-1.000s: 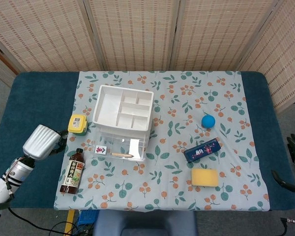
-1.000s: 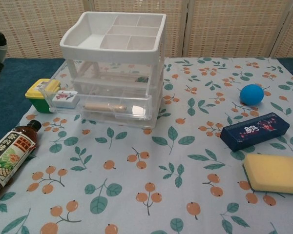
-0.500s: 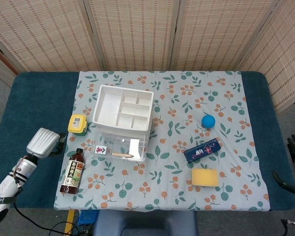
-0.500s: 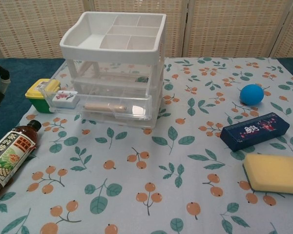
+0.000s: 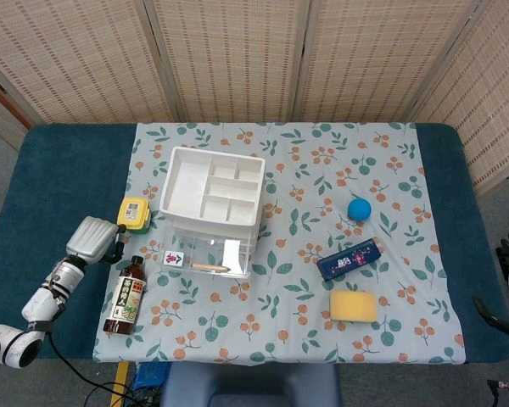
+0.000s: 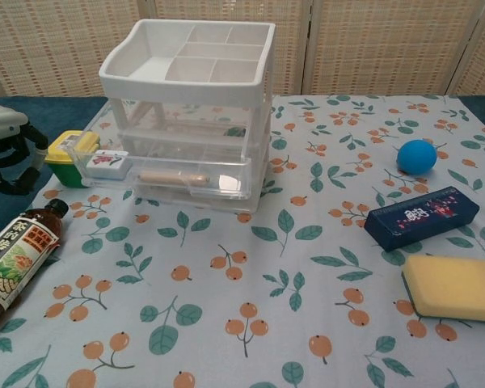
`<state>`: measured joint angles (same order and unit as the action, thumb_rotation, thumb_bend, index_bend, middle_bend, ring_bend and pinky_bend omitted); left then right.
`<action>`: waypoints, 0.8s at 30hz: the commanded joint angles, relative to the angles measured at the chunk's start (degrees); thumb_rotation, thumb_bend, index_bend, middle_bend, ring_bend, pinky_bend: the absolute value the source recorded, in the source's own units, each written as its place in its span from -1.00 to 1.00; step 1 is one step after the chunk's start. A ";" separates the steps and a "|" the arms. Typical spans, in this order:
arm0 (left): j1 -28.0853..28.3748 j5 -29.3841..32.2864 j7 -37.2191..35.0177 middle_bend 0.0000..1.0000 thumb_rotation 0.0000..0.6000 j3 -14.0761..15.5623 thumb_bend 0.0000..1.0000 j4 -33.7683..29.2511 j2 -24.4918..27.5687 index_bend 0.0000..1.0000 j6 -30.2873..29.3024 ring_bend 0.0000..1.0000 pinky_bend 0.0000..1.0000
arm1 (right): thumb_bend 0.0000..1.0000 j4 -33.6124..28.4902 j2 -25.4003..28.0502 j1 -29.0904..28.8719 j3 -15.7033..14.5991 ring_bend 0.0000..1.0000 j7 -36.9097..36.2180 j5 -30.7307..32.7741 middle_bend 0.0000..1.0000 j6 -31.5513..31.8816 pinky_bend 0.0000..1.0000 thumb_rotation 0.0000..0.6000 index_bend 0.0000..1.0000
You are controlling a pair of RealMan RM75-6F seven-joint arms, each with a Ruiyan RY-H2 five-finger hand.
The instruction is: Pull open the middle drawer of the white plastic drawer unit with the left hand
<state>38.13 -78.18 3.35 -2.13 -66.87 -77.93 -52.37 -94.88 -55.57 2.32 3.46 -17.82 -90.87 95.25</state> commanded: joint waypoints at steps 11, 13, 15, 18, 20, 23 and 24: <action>0.38 1.46 1.94 0.64 1.00 -0.77 -0.65 1.59 -2.51 -0.31 1.81 0.88 1.00 | -0.43 -0.28 0.10 0.10 0.01 -1.00 0.28 0.13 -0.99 -0.04 -1.00 1.00 -1.00; 0.37 2.38 2.42 0.64 1.00 -0.93 -0.65 0.72 -2.03 -0.38 2.66 0.88 1.00 | -0.43 -0.27 0.13 0.19 0.00 -1.00 0.24 0.16 -0.99 0.05 -1.00 1.00 -1.00; 0.27 3.16 2.83 0.63 1.00 -1.09 -0.65 -0.38 -1.41 -0.43 3.14 0.87 1.00 | -0.43 -0.23 0.13 0.23 0.00 -1.00 0.20 0.15 -0.99 0.10 -1.00 1.00 -1.00; -0.46 4.98 4.53 0.60 1.00 -1.85 -0.65 -2.11 -0.39 -0.55 2.19 0.84 1.00 | -0.43 -0.20 0.19 0.23 -0.01 -1.00 0.05 0.05 -0.99 0.13 -1.00 1.00 -1.00; -1.67 6.85 5.24 0.59 1.00 -3.07 -0.65 -3.73 0.28 -0.58 -0.17 0.82 1.00 | -0.43 -0.16 0.27 0.16 -0.04 -1.00 0.00 -0.03 -0.99 0.00 -1.00 1.00 -1.00; -4.06 10.11 6.44 0.54 1.00 -4.83 -0.65 -7.10 1.82 -0.64 -4.27 0.75 1.00 | -0.43 -0.25 0.52 -0.05 -0.24 -1.00 -0.06 -0.10 -0.99 -0.67 -1.00 1.00 -1.00; -4.87 11.19 6.90 0.52 1.00 -5.30 -0.65 -8.28 2.38 -0.65 -5.54 0.72 1.00 | -0.43 -0.29 0.60 -0.12 -0.32 -1.00 -0.07 -0.14 -0.99 -0.89 -1.00 1.00 -1.00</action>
<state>35.25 -69.48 9.00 -5.94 -72.54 -76.98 -55.09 -95.13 -55.05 2.26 3.21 -17.87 -90.98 94.47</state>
